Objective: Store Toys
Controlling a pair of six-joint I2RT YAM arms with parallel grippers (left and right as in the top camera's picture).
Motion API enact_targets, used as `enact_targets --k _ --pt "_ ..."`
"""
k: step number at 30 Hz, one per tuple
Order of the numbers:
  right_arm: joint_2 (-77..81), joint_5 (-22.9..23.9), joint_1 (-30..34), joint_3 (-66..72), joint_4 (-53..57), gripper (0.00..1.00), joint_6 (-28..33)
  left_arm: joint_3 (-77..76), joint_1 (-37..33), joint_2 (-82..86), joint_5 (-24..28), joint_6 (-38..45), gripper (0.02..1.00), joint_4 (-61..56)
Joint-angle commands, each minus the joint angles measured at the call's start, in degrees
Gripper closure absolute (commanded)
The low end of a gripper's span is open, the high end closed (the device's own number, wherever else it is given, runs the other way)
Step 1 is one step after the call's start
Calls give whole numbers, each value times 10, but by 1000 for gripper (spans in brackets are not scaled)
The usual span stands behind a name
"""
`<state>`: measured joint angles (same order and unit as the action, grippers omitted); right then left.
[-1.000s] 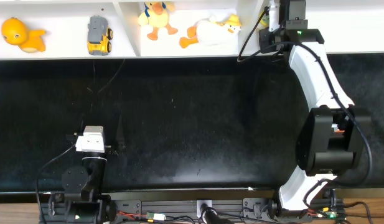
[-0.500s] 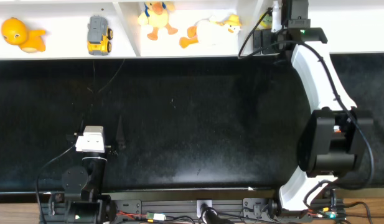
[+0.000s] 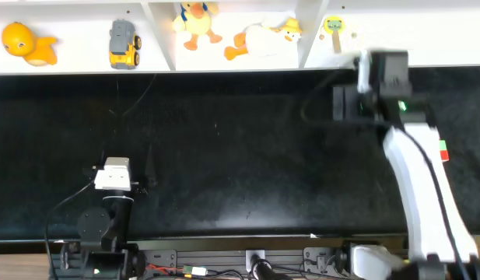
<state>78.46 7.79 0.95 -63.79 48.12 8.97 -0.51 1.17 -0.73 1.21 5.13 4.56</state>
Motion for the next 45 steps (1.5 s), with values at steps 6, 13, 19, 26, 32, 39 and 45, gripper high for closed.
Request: enact_targets --k 6,13,19,26,32,39,45 --pt "-148 22 94 33 160 5 -2 1 5 6 -3 13 20 3" --pt "-151 21 99 33 167 7 -2 1 5 6 -3 13 20 3" --pt "-150 27 100 33 145 5 13 1 5 6 -2 13 20 3" --pt "-200 -106 244 96 63 5 245 1 5 6 -3 13 20 3" --pt "-161 -155 431 115 31 3 395 1 5 6 -3 13 20 3" --pt "-45 -243 580 115 -19 7 504 1 5 6 -3 13 20 3" --pt "59 -265 598 113 -70 3 554 1 5 6 -3 13 20 3"
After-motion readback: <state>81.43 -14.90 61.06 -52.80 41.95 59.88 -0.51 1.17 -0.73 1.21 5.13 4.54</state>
